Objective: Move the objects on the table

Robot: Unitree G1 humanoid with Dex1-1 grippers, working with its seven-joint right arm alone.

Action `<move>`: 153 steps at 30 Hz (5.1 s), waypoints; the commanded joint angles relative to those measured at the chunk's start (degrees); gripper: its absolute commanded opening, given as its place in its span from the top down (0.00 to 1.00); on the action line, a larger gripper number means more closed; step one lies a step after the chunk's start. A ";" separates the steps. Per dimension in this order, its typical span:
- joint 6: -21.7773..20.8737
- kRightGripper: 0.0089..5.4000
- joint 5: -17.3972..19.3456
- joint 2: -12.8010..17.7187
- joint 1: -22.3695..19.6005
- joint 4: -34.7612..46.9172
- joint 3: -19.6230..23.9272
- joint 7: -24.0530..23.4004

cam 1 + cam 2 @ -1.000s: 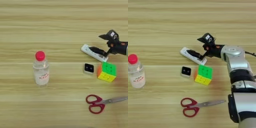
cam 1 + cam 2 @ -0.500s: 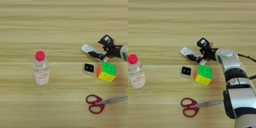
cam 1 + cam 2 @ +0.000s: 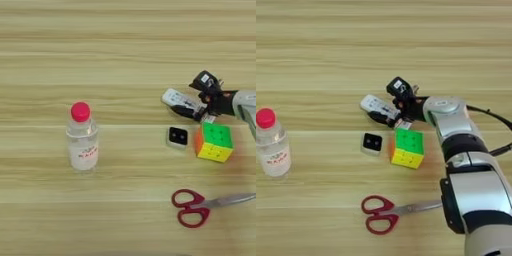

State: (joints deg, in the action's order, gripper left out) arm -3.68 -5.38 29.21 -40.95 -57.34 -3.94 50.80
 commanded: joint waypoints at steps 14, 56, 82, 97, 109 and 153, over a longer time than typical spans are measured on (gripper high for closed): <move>-4.18 0.46 -2.28 0.79 -4.10 -0.86 -0.80 -3.81; 6.72 0.47 1.28 -9.64 11.75 35.82 -11.96 3.37; 6.41 0.30 0.60 -9.76 11.42 33.10 -13.37 5.65; 3.10 0.02 5.62 -6.63 11.86 38.69 -8.49 9.29; 1.17 0.00 10.74 -1.20 10.63 39.32 -0.93 11.86; -0.41 0.23 0.30 8.05 18.05 37.19 -6.39 16.03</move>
State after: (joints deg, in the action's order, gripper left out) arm -3.11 -4.86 35.99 -19.76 -21.41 -10.76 68.99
